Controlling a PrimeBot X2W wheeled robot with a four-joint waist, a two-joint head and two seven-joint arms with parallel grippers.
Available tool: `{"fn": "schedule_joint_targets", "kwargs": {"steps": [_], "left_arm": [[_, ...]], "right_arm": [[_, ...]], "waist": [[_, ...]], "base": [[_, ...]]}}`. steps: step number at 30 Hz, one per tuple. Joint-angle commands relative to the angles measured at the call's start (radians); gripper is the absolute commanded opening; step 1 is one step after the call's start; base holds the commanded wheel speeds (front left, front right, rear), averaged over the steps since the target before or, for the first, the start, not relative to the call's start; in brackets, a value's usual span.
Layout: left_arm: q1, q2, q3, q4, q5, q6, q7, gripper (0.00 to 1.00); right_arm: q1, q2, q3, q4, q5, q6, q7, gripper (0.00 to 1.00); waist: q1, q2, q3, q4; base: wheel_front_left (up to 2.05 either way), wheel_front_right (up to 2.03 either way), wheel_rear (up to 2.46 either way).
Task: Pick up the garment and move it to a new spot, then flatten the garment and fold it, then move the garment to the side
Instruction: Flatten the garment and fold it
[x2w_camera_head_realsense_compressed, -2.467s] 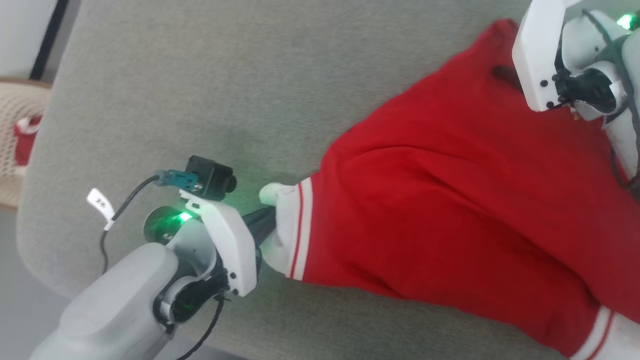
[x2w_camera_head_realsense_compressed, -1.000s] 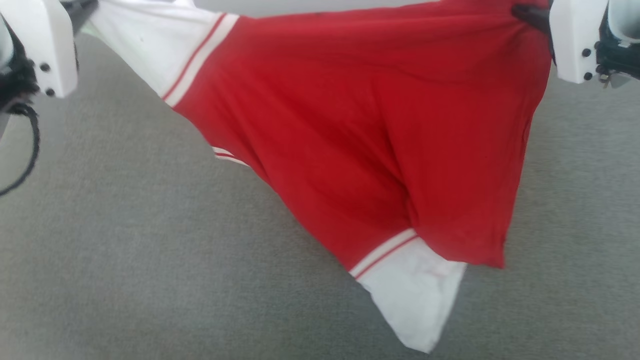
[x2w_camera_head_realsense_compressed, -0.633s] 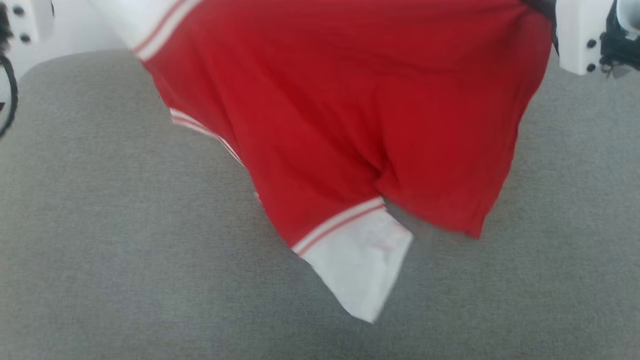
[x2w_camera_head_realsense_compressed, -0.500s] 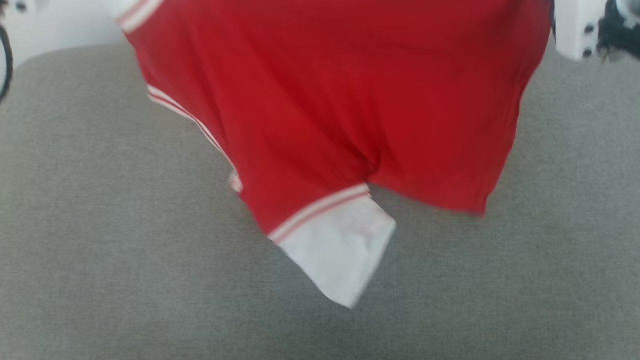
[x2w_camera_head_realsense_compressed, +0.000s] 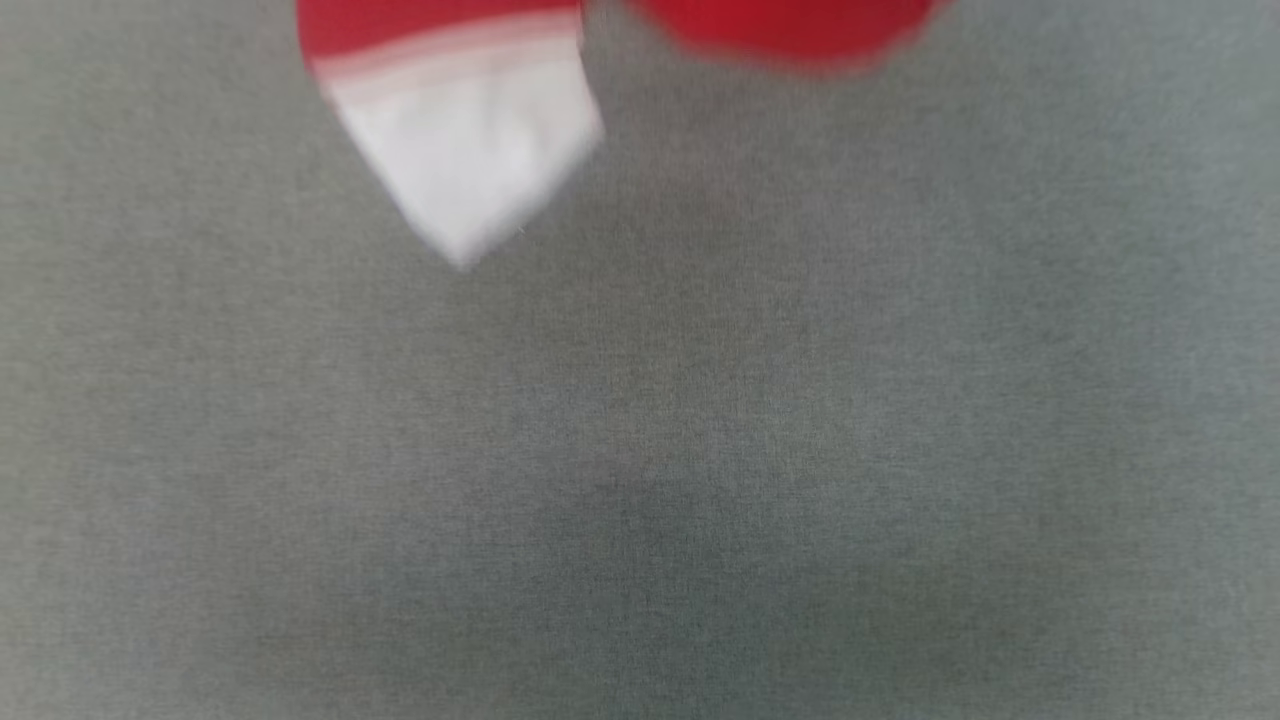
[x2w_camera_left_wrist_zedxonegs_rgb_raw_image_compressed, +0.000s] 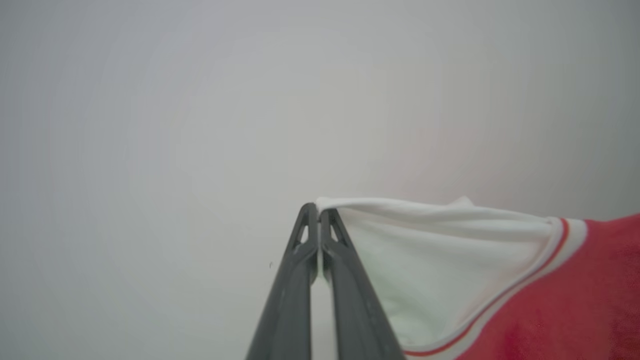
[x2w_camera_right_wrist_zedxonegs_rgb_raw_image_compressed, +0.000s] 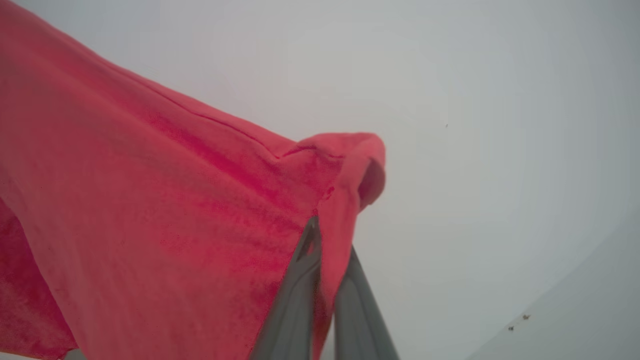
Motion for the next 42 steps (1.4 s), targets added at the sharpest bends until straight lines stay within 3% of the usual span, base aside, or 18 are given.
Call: {"fn": "schedule_joint_targets", "kwargs": {"steps": [1,6,11,16,19,28,30,33,42], "left_arm": [[-0.03,-0.003,0.002,0.02,0.022,0.007,-0.038,0.0],[-0.121,-0.046,0.01,0.115,0.062,-0.009,-0.243,0.0],[-0.059,-0.09,-0.021,0.213,0.034,-0.093,-0.251,0.0],[0.083,-0.114,-0.082,0.259,-0.033,-0.134,-0.117,0.0],[0.211,-0.107,-0.133,0.204,-0.108,-0.135,-0.019,0.0],[0.595,0.067,-0.242,-0.12,-0.343,-0.135,0.268,0.0],[0.637,0.088,-0.246,-0.162,-0.354,-0.125,0.288,0.0],[0.76,0.15,-0.251,-0.301,-0.406,-0.071,0.333,0.0],[1.106,0.354,-0.274,-0.769,-0.524,0.191,0.394,0.0]], "right_arm": [[-0.02,0.009,-0.015,0.022,-0.031,-0.001,-0.047,0.0],[-0.078,0.051,-0.053,0.143,-0.152,-0.001,-0.2,0.0],[-0.028,0.088,0.005,0.241,-0.163,-0.001,-0.181,0.0],[0.078,0.076,0.102,0.257,-0.054,-0.001,-0.116,0.0],[0.172,0.054,0.169,0.223,0.027,-0.001,-0.077,0.0],[0.447,-0.105,0.277,-0.004,0.259,-0.001,-0.008,0.0],[0.474,-0.123,0.28,-0.032,0.271,-0.001,-0.007,0.0],[0.567,-0.169,0.276,-0.102,0.31,-0.001,0.01,0.0],[0.846,-0.269,0.207,-0.321,0.361,-0.001,0.077,0.0]], "waist": [[0.0,0.0,0.033,0.0],[0.0,0.0,0.057,0.011],[0.0,0.0,0.051,0.029],[0.0,0.0,0.02,0.044],[0.0,0.0,-0.008,0.051],[0.0,0.0,-0.073,0.063],[0.0,0.0,-0.078,0.064],[0.0,0.0,-0.093,0.066],[0.0,0.0,-0.121,0.069]], "base": [[0.0,0.0,0.0],[0.0,0.0,0.0],[0.0,0.0,0.0],[0.0,0.0,0.0],[0.0,0.0,0.0],[0.0,0.0,0.0],[0.0,0.0,0.0],[0.0,0.0,0.0],[0.0,0.0,0.0]]}}
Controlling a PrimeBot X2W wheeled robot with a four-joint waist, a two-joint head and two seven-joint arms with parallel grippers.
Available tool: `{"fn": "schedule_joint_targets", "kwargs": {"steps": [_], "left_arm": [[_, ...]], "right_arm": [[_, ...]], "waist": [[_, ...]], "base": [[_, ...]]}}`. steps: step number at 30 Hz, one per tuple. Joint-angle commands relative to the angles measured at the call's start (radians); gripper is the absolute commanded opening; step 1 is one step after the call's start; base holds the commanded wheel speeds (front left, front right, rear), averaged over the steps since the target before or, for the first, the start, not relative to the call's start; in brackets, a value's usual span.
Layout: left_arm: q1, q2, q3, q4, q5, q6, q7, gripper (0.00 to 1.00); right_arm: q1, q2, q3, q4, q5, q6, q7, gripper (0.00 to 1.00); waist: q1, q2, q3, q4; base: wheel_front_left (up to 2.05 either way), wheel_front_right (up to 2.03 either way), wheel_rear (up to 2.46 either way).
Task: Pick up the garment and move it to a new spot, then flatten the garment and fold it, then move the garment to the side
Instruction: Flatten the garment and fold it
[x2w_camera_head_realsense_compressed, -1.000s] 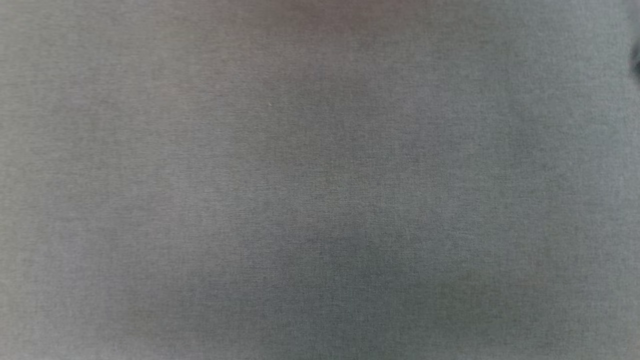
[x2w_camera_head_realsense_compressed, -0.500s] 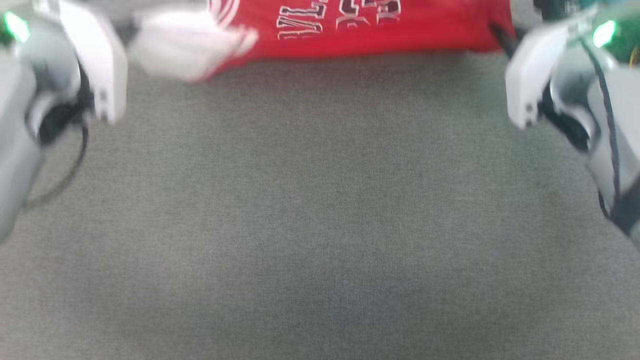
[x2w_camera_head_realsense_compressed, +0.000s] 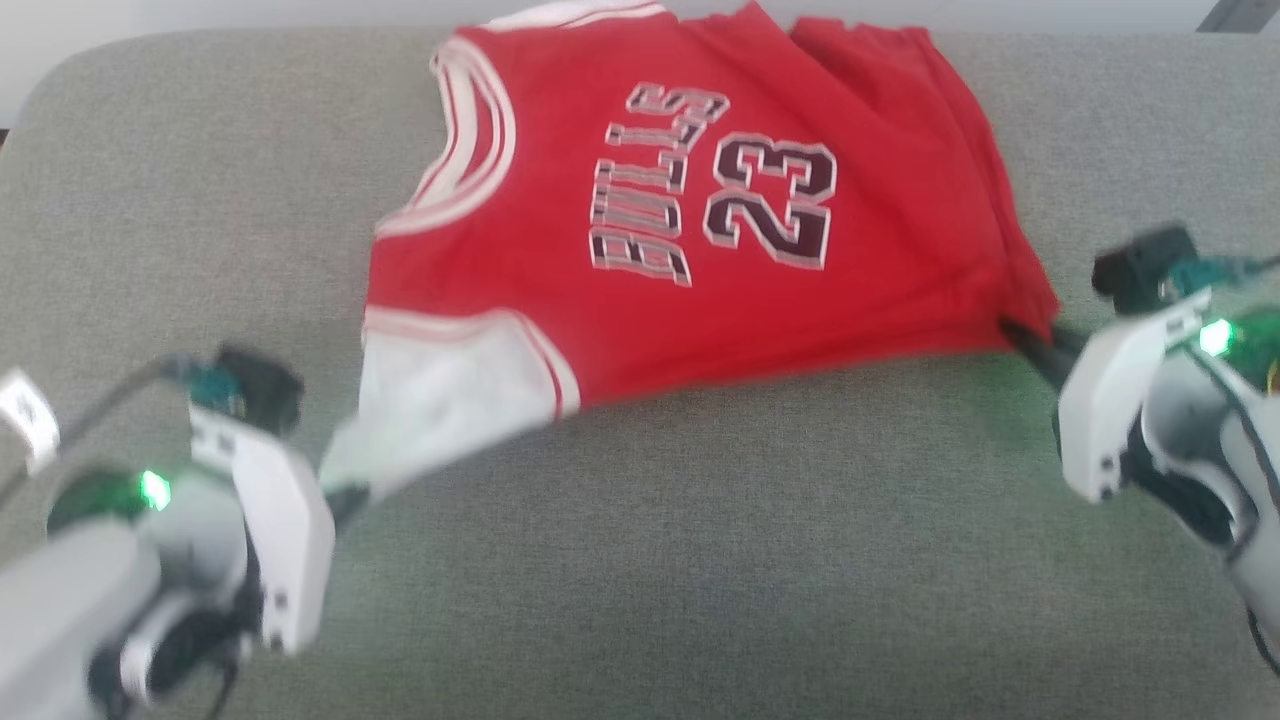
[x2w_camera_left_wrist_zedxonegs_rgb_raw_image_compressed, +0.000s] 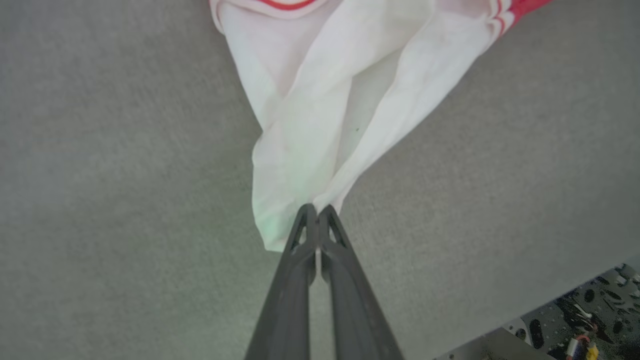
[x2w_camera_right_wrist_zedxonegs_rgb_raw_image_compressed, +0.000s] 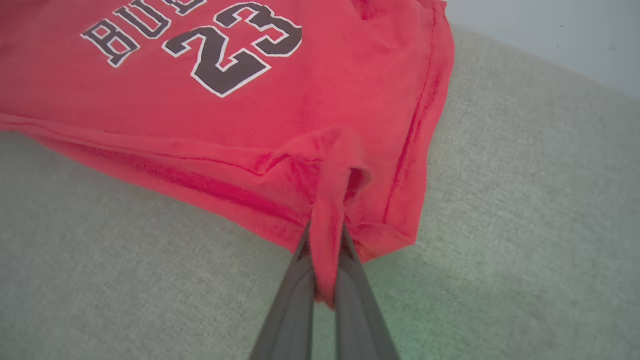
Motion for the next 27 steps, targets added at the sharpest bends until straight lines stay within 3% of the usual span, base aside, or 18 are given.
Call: {"fn": "schedule_joint_targets", "kwargs": {"steps": [1,8,17,20,27], "left_arm": [[0.047,0.025,-0.004,-0.046,-0.018,0.033,0.0,0.0],[0.229,0.1,-0.045,-0.245,-0.073,0.154,-0.015,0.0],[0.337,0.143,-0.087,-0.351,-0.126,0.235,0.017,0.0],[0.338,0.149,-0.077,-0.371,-0.126,0.246,0.004,0.0],[0.218,0.233,-0.008,-0.42,-0.029,0.247,-0.007,0.0]], "right_arm": [[0.041,-0.017,-0.014,-0.029,-0.001,-0.001,0.02,0.0],[0.253,-0.062,-0.099,-0.205,0.018,-0.001,0.108,0.0],[0.56,-0.071,-0.21,-0.42,0.047,-0.001,0.285,0.0],[0.607,-0.047,-0.268,-0.472,0.031,-0.001,0.298,0.0],[0.595,0.02,-0.388,-0.548,-0.029,-0.001,0.305,0.0]], "waist": [[0.0,0.0,-0.002,0.001],[0.0,0.0,-0.009,0.004],[0.0,0.0,-0.005,0.005],[0.0,0.0,-0.002,-0.004],[0.0,0.0,-0.002,-0.025]], "base": [[0.0,0.0,0.0],[0.0,0.0,0.0],[0.0,0.0,0.0],[0.0,0.0,0.0],[0.0,0.0,0.0]]}}
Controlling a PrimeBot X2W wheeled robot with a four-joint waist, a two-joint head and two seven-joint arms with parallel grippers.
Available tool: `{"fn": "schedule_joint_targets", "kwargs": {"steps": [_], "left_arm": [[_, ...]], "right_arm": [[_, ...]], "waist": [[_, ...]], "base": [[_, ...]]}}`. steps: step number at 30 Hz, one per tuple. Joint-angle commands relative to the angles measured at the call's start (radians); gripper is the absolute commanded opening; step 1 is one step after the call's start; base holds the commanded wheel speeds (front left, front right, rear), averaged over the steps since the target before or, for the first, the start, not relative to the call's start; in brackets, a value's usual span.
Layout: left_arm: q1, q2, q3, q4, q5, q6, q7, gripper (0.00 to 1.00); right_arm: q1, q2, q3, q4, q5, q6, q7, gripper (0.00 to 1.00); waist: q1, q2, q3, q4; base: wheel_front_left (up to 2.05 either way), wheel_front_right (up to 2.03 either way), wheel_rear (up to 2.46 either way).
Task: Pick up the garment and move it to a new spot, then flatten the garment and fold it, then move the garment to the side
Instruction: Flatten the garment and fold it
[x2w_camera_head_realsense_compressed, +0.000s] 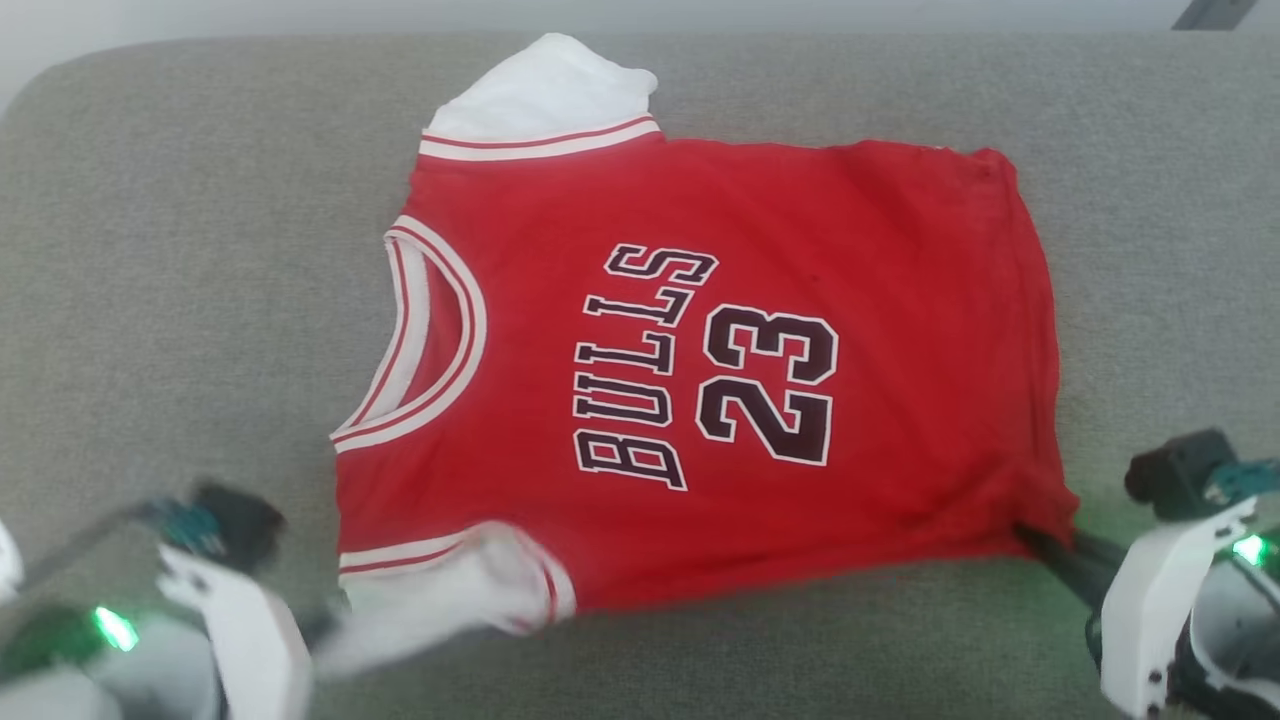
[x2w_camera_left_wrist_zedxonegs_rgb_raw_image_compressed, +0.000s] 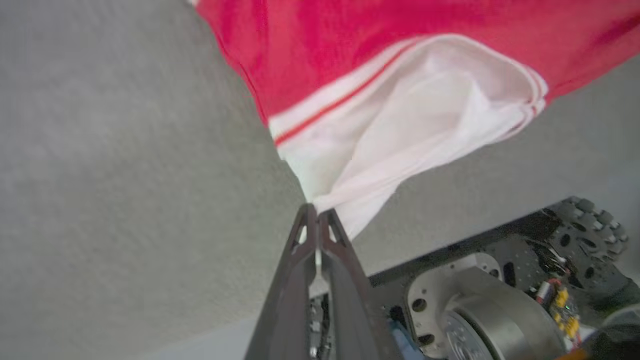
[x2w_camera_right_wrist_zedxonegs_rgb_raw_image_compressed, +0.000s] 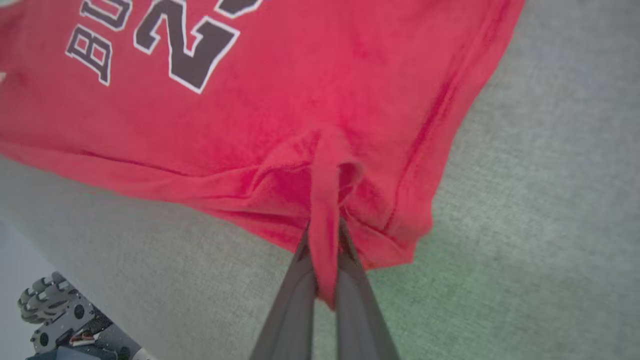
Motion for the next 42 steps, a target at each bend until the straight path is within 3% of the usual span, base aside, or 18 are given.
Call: {"fn": "schedule_joint_targets", "kwargs": {"steps": [1,5,9,13,22,29,35,36,37,38,39,42], "left_arm": [[-0.049,0.017,0.026,-0.005,0.034,-0.007,0.003,0.0],[-0.134,0.039,0.061,0.008,0.086,-0.038,0.019,0.0],[-0.264,0.016,0.094,0.076,0.157,-0.113,0.044,0.0],[-0.391,-0.063,0.098,0.207,0.211,-0.202,0.074,0.0],[-0.581,-0.298,0.045,0.589,0.262,-0.395,0.101,0.0],[-0.624,-0.418,0.004,0.837,0.228,-0.494,0.144,0.0],[-0.642,-0.494,-0.015,0.989,0.202,-0.536,0.15,0.0],[-0.648,-0.501,-0.014,1.004,0.198,-0.541,0.144,0.08],[-0.656,-0.508,-0.011,1.015,0.193,-0.543,0.138,0.36],[-0.663,-0.512,-0.007,1.025,0.19,-0.547,0.131,0.71],[-0.665,-0.514,0.0,1.036,0.179,-0.55,0.13,1.0],[-0.684,-0.512,0.007,1.044,0.176,-0.553,0.13,1.0]], "right_arm": [[-0.029,0.018,-0.024,-0.011,-0.019,-0.001,0.001,0.0],[-0.082,0.043,-0.043,-0.011,-0.045,-0.001,0.004,0.0],[-0.184,0.071,-0.05,0.024,-0.076,-0.001,0.002,0.0],[-0.291,0.089,-0.03,0.088,-0.097,-0.001,-0.011,0.0],[-0.499,0.109,0.073,0.293,-0.12,-0.001,-0.052,0.0],[-0.59,0.143,0.173,0.443,-0.102,-0.001,-0.05,0.0],[-0.635,0.155,0.223,0.522,-0.081,-0.001,-0.039,0.0],[-0.642,0.156,0.224,0.531,-0.079,-0.002,-0.043,0.1],[-0.648,0.154,0.225,0.539,-0.079,-0.002,-0.049,0.31],[-0.653,0.152,0.22,0.547,-0.075,-0.002,-0.054,0.52],[-0.654,0.153,0.217,0.551,-0.072,-0.002,-0.061,1.0],[-0.652,0.148,0.202,0.545,-0.073,-0.002,-0.081,1.0]], "waist": [[0.0,0.0,0.003,-0.007],[0.0,0.0,0.013,-0.019],[0.0,0.0,0.035,-0.033],[0.0,0.0,0.062,-0.04],[0.0,0.0,0.143,-0.057],[0.0,0.0,0.181,-0.069],[0.0,0.0,0.188,-0.075],[0.0,0.0,0.187,-0.076],[0.0,0.0,0.185,-0.075],[0.0,0.0,0.182,-0.074],[0.0,0.0,0.178,-0.072],[0.0,0.0,0.163,-0.064]], "base": [[0.0,0.0,0.0],[0.0,0.0,0.0],[0.0,0.0,0.0],[0.0,0.0,0.0],[0.0,0.0,0.0],[0.0,0.0,0.0],[0.0,0.0,0.0],[0.0,0.0,0.0],[0.0,0.0,0.0],[0.0,0.0,0.0],[0.0,0.0,0.0],[0.0,0.0,0.0]]}}
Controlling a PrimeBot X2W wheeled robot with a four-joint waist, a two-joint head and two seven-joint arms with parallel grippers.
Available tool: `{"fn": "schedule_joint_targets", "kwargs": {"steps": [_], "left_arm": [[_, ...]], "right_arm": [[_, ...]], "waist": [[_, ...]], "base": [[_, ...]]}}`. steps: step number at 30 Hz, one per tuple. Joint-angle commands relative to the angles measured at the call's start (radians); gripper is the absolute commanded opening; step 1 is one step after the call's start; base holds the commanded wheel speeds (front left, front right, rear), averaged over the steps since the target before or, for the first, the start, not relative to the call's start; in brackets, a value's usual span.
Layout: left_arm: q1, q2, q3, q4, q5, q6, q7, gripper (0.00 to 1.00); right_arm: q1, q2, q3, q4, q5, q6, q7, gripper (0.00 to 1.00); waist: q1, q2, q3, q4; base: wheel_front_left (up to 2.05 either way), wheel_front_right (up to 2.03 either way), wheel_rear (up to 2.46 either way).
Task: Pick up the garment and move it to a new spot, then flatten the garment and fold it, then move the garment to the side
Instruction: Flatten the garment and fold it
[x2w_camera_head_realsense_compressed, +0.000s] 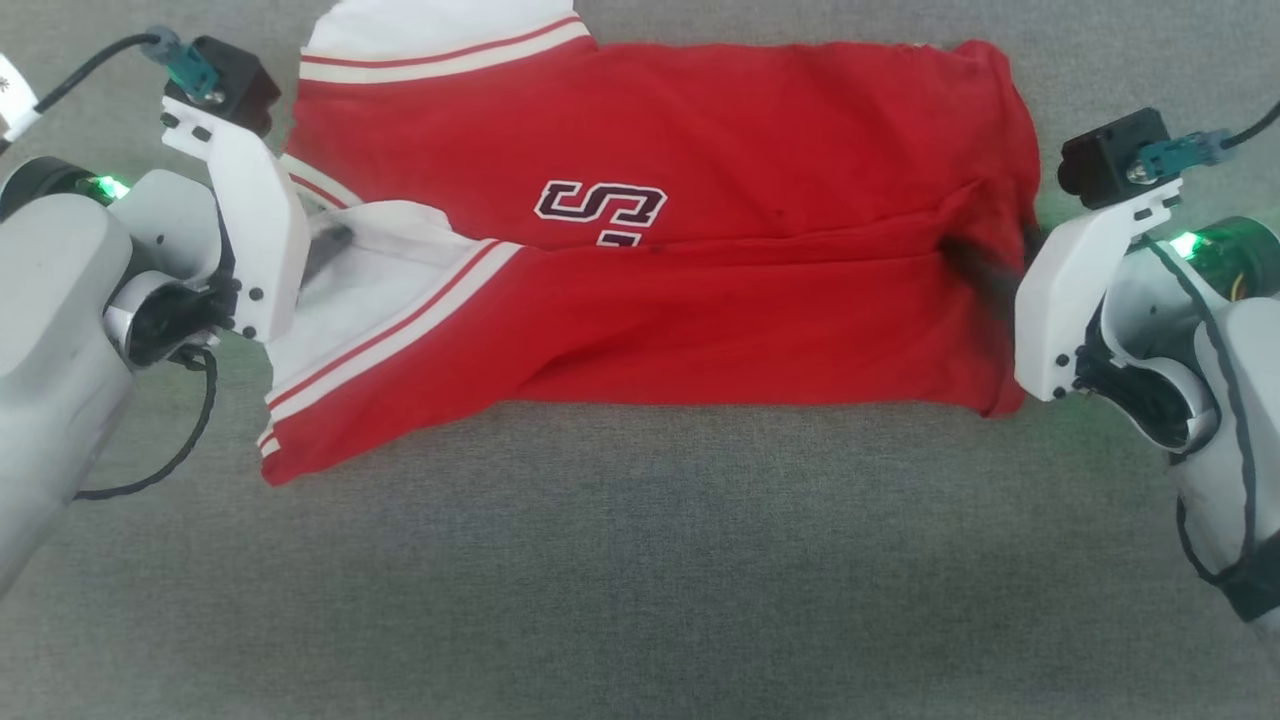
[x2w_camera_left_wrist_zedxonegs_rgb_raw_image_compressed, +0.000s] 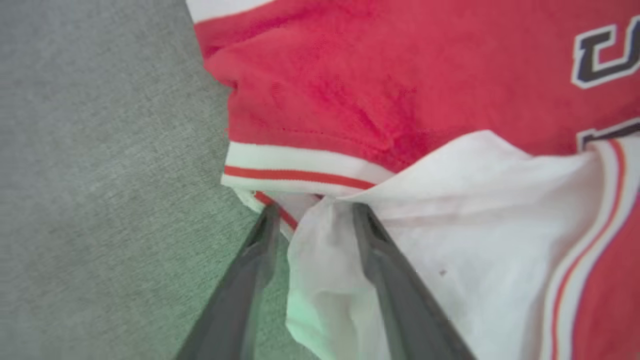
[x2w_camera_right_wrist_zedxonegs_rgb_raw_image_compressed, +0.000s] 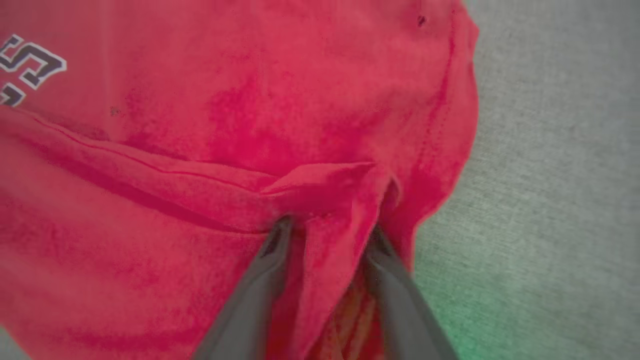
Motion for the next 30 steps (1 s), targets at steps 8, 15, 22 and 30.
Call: {"fn": "schedule_joint_targets", "kwargs": {"steps": [8,15,22,30], "left_arm": [[0.007,0.037,0.013,-0.083,-0.014,0.057,0.029,1.0],[0.093,0.133,0.026,-0.319,-0.048,0.188,0.085,1.0],[0.228,0.247,0.035,-0.594,-0.105,0.358,0.143,1.0],[0.339,0.319,0.052,-0.717,-0.145,0.461,0.112,1.0]], "right_arm": [[0.06,-0.027,-0.099,-0.071,-0.048,-0.002,-0.133,1.0],[0.151,0.037,-0.332,-0.188,-0.221,-0.002,-0.356,1.0],[0.25,0.176,-0.544,-0.358,-0.397,-0.002,-0.449,1.0],[0.346,0.296,-0.616,-0.515,-0.468,-0.002,-0.439,1.0]], "waist": [[0.0,-0.0001,-0.051,0.039],[0.0,-0.0001,-0.085,0.06],[0.0,-0.0001,-0.096,0.054],[0.0,-0.0001,-0.081,0.022]], "base": [[0.0,0.0,0.0],[0.0,0.0,0.0],[0.0,0.0,0.0],[0.0,0.0,0.0]]}}
